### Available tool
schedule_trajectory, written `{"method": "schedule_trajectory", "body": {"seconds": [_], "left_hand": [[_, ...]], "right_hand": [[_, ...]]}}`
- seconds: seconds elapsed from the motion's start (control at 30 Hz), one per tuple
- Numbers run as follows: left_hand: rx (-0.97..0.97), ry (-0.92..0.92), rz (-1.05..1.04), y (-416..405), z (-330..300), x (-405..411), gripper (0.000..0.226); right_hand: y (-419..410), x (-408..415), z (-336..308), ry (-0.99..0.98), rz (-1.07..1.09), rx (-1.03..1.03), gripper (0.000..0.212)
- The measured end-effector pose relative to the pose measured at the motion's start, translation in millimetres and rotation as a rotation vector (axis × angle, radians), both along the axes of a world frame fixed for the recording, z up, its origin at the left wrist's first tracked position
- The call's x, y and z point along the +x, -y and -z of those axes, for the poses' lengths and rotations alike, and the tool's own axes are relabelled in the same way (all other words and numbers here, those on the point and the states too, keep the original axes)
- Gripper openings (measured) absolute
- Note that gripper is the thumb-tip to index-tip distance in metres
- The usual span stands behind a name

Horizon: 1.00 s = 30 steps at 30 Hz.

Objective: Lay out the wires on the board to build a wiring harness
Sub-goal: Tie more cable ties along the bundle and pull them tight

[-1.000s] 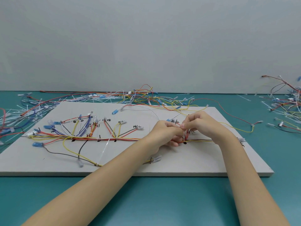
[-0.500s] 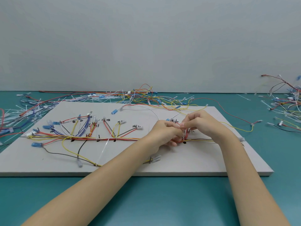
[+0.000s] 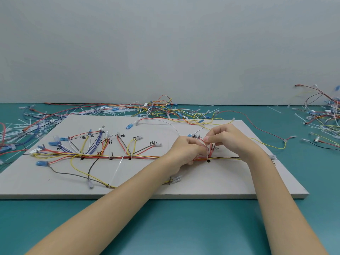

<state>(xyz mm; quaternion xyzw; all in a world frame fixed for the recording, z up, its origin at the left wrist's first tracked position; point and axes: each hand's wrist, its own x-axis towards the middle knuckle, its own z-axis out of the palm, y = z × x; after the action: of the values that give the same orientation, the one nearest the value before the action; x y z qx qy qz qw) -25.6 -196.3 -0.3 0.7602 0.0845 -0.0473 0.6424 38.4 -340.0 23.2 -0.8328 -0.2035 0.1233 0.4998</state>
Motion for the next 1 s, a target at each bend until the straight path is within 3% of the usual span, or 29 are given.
{"method": "schedule_trajectory", "body": {"seconds": [0.6,1.0], "left_hand": [[0.097,0.032,-0.025,2.7,4.2,1.9,0.012],[0.167,0.073,-0.032,3.6,9.5,4.5,0.022]], "right_hand": [[-2.4,-2.9,-3.9,0.019,0.035,0.078,0.023],[-3.6,-8.2,-8.1,0.024,0.051,0.112,0.020]]}}
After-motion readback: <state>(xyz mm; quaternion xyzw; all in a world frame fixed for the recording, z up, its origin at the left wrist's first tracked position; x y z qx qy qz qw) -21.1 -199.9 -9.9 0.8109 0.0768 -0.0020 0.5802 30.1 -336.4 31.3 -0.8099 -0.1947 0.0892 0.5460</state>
